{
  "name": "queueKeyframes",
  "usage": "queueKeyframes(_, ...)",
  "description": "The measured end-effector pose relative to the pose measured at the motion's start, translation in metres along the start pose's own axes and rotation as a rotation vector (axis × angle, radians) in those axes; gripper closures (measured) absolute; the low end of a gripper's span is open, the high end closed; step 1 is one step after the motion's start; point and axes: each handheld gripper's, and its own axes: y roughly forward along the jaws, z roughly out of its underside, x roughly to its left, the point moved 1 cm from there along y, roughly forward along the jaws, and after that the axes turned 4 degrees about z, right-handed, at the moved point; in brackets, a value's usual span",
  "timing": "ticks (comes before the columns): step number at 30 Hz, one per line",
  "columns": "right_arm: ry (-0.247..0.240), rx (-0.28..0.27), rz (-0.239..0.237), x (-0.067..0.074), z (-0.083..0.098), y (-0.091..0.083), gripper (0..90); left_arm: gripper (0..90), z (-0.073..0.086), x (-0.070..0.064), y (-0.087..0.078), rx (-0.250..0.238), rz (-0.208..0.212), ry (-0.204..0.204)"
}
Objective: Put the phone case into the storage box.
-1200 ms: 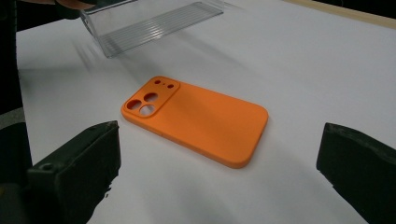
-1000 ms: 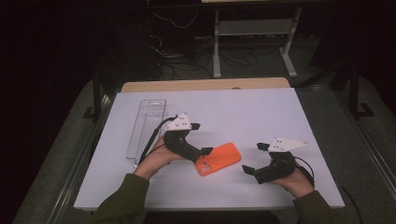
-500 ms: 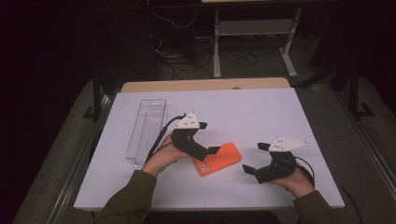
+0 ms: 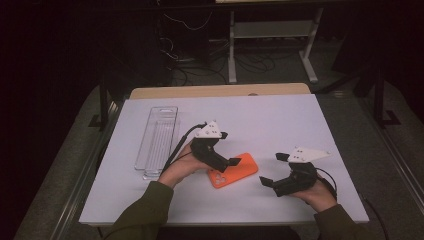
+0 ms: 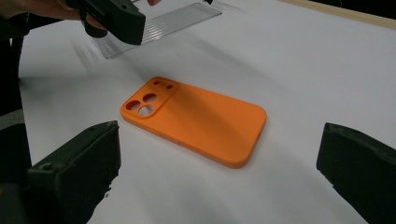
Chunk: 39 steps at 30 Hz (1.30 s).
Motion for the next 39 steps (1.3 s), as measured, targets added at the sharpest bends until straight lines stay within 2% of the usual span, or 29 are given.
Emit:
queueKeyframes(4, 0.0, -0.001, 0.001, 0.0, 0.0, 0.0, 0.0, 0.0, 0.002, 0.0, 0.003, 0.015, -0.001, -0.005)
queueKeyframes(8, -0.003, -0.001, 0.002, 0.0, 0.0, 0.0, 0.0, 0.0, 0.004, 0.0, 0.004, 0.063, 0.0, 0.01)
queueKeyframes(10, -0.004, 0.002, 0.002, 0.0, 0.0, 0.0, 0.0, 0.0, 0.006, -0.001, 0.005, 0.073, -0.004, -0.006)
queueKeyframes(18, -0.009, 0.003, 0.001, 0.0, 0.0, 0.0, 0.0, 0.0, 0.01, -0.001, 0.01, 0.161, -0.001, 0.012)
queueKeyframes(19, -0.01, 0.003, 0.001, 0.0, 0.0, 0.0, 0.0, 0.0, 0.011, -0.002, 0.011, 0.158, 0.0, -0.002)
queueKeyframes(22, -0.011, 0.005, 0.001, 0.0, 0.0, 0.0, 0.0, 0.0, 0.013, -0.001, 0.012, 0.182, -0.002, -0.007)
queueKeyframes(31, -0.013, 0.006, 0.001, 0.0, 0.0, 0.0, 0.0, 0.0, 0.017, 0.0, 0.014, 0.254, -0.021, -0.002)
queueKeyframes(35, -0.013, 0.007, 0.001, 0.0, 0.0, 0.0, 0.0, 0.0, 0.018, -0.001, 0.015, 0.25, -0.024, -0.017)
queueKeyframes(39, -0.013, 0.008, 0.001, 0.0, 0.001, 0.0, 0.0, 0.0, 0.018, 0.0, 0.015, 0.275, -0.021, -0.011)
